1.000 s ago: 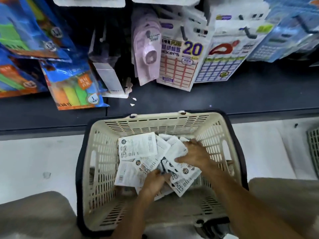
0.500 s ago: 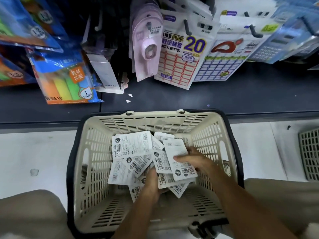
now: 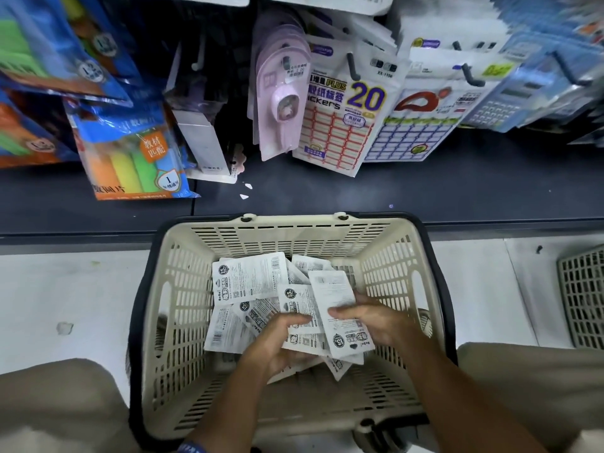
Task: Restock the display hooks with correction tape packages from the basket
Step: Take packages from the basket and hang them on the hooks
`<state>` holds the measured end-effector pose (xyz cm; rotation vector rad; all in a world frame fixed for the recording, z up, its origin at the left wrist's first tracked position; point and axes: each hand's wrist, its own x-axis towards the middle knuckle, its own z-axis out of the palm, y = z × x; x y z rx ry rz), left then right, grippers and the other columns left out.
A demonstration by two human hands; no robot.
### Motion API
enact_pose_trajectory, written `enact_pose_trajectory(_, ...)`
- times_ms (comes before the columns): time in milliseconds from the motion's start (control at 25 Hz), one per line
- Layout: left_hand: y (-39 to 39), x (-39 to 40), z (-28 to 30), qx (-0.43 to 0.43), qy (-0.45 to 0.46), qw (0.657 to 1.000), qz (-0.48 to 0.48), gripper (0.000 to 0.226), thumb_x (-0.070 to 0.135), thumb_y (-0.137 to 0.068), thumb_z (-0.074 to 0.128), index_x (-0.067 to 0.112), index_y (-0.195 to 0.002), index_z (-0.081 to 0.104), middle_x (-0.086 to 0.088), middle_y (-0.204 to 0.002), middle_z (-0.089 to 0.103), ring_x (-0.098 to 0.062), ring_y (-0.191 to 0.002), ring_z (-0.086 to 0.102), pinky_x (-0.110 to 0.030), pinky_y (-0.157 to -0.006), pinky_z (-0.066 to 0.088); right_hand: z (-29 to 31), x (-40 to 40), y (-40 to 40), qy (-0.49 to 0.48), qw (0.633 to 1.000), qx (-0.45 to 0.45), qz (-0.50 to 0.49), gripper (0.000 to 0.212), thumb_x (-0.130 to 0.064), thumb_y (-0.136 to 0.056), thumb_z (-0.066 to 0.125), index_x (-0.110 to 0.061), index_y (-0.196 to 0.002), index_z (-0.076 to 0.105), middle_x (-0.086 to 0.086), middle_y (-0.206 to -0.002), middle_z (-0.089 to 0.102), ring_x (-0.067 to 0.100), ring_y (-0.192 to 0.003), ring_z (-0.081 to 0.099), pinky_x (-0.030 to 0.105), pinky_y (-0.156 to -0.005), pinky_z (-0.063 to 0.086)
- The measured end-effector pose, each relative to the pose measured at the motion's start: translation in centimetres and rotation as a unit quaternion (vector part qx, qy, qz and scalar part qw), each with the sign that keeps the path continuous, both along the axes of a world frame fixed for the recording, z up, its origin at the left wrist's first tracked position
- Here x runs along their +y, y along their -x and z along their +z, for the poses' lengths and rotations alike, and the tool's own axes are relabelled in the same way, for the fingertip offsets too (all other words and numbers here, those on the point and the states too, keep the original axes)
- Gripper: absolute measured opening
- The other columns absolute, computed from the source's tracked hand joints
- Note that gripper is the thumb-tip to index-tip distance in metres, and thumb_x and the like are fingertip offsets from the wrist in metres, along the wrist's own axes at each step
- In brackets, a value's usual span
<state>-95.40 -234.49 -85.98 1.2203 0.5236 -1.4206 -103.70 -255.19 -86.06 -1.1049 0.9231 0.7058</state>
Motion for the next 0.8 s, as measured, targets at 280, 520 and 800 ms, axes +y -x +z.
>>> enact_pose_trajectory(280, -1.9, 0.1, 3.7, -0.047, 0.039, 0.995, -0.075, 0.033, 0.011, -0.086, 0.070, 0.008, -0.119, 0.069, -0.015, -0.111, 0.077, -0.028, -0.097, 0.076, -0.037, -0.072, 0.061, 4.0, -0.6, 0.1, -0.045, 0.999, -0.028, 0.011, 0.043, -0.008, -0.081, 0.076, -0.009, -0.123, 0.067, 0.014, -0.119, 0.073, 0.028, -0.108, 0.072, 0.040, -0.083, 0.058)
enact_pose_trajectory(520, -3.0, -0.6, 8.3, -0.112, -0.035, 0.992, 0.052, 0.033, 0.023, -0.083, 0.080, 0.008, -0.111, 0.071, -0.010, -0.093, 0.081, -0.026, -0.084, 0.078, -0.037, -0.065, 0.063, 8.2, 0.4, -1.1, 0.006, 0.998, -0.050, -0.045, 0.044, -0.011, -0.079, 0.080, -0.011, -0.122, 0.068, 0.015, -0.112, 0.076, 0.030, -0.101, 0.074, 0.043, -0.080, 0.059)
enact_pose_trajectory(800, -0.9, -2.2, 14.1, -0.098, 0.121, 0.924, 0.350, 0.064, 0.033, -0.077, 0.077, 0.009, -0.134, 0.063, -0.016, -0.127, 0.071, -0.032, -0.113, 0.069, -0.051, -0.097, 0.054, 16.5, 0.7, -4.7, 0.105, 0.969, -0.213, -0.072, 0.067, 0.000, -0.065, 0.090, -0.011, -0.126, 0.063, 0.007, -0.111, 0.077, 0.025, -0.102, 0.074, 0.046, -0.090, 0.059)
